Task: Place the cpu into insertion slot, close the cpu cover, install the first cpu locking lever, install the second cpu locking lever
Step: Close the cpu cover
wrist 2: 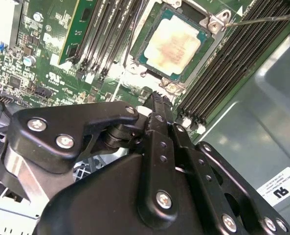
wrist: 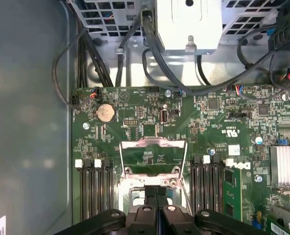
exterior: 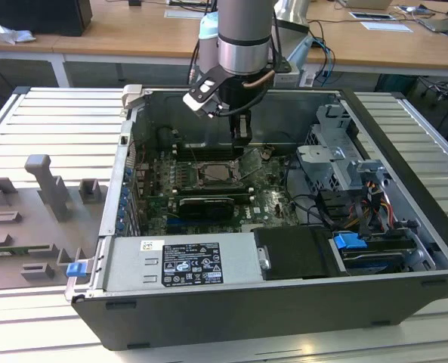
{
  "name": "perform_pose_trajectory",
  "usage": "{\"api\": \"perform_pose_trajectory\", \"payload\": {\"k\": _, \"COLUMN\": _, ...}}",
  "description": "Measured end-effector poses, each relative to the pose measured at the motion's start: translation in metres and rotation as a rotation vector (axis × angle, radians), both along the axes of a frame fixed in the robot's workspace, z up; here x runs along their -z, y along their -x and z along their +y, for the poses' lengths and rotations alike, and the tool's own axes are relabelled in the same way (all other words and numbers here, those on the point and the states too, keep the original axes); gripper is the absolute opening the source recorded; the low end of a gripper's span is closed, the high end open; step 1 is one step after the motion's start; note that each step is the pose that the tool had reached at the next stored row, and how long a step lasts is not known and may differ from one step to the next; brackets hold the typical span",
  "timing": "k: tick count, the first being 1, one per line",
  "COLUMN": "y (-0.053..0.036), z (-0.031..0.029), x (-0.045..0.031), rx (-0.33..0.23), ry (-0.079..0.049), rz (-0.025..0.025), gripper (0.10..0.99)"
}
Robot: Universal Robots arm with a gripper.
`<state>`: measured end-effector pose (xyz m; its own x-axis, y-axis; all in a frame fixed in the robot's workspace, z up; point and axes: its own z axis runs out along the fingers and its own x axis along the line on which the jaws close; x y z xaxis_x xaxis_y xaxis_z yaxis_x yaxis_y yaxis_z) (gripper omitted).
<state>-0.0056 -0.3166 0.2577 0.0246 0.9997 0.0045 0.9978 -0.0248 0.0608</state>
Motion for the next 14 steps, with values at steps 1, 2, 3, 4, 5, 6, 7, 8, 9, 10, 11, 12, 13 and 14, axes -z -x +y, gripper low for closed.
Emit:
{"api": "perform_pose_trajectory", "payload": {"k": 1, "y": -0.0013, "z": 0.0, "x": 0.0, "rx": 0.0, "ry": 0.0, "rz": 0.0, "gripper": 0.106}}
{"api": "perform_pose_trajectory", "payload": {"k": 2, "y": -0.0021, "z": 0.0, "x": 0.0, "rx": 0.0, "ry": 0.0, "rz": 0.0, "gripper": 0.106}}
{"api": "perform_pose_trajectory", "payload": {"k": 3, "y": -0.003, "z": 0.0, "x": 0.0, "rx": 0.0, "ry": 0.0, "rz": 0.0, "gripper": 0.106}}
{"api": "perform_pose_trajectory", "payload": {"k": 4, "y": -0.0036, "z": 0.0, "x": 0.0, "rx": 0.0, "ry": 0.0, "rz": 0.0, "gripper": 0.106}}
{"api": "perform_pose_trajectory", "payload": {"k": 5, "y": -0.0042, "z": 0.0, "x": 0.0, "rx": 0.0, "ry": 0.0, "rz": 0.0, "gripper": 0.106}}
{"api": "perform_pose_trajectory", "payload": {"k": 6, "y": -0.0047, "z": 0.0, "x": 0.0, "rx": 0.0, "ry": 0.001, "rz": 0.0, "gripper": 0.106}}
{"api": "perform_pose_trajectory", "payload": {"k": 7, "y": -0.0056, "z": 0.0, "x": 0.0, "rx": 0.0, "ry": 0.001, "rz": 0.0, "gripper": 0.106}}
{"api": "perform_pose_trajectory", "payload": {"k": 8, "y": -0.0064, "z": 0.0, "x": 0.0, "rx": 0.0, "ry": 0.001, "rz": 0.0, "gripper": 0.106}}
{"api": "perform_pose_trajectory", "payload": {"k": 9, "y": -0.0076, "z": 0.0, "x": 0.0, "rx": 0.0, "ry": 0.001, "rz": 0.0, "gripper": 0.106}}
{"api": "perform_pose_trajectory", "payload": {"k": 10, "y": -0.0091, "z": 0.0, "x": 0.0, "rx": 0.0, "ry": 0.001, "rz": 0.0001, "gripper": 0.106}}
{"api": "perform_pose_trajectory", "payload": {"k": 11, "y": -0.0117, "z": 0.0, "x": 0.0, "rx": 0.0, "ry": 0.001, "rz": 0.0002, "gripper": 0.106}}
{"api": "perform_pose_trajectory", "payload": {"k": 12, "y": -0.0134, "z": 0.0, "x": 0.0001, "rx": 0.0, "ry": 0.001, "rz": 0.0003, "gripper": 0.106}}
{"api": "perform_pose_trajectory", "payload": {"k": 13, "y": -0.0153, "z": 0.0, "x": 0.0001, "rx": 0.0, "ry": 0.001, "rz": 0.0005, "gripper": 0.106}}
{"api": "perform_pose_trajectory", "payload": {"k": 14, "y": -0.0175, "z": 0.0, "x": 0.0002, "rx": 0.0, "ry": 0.001, "rz": 0.0006, "gripper": 0.106}}
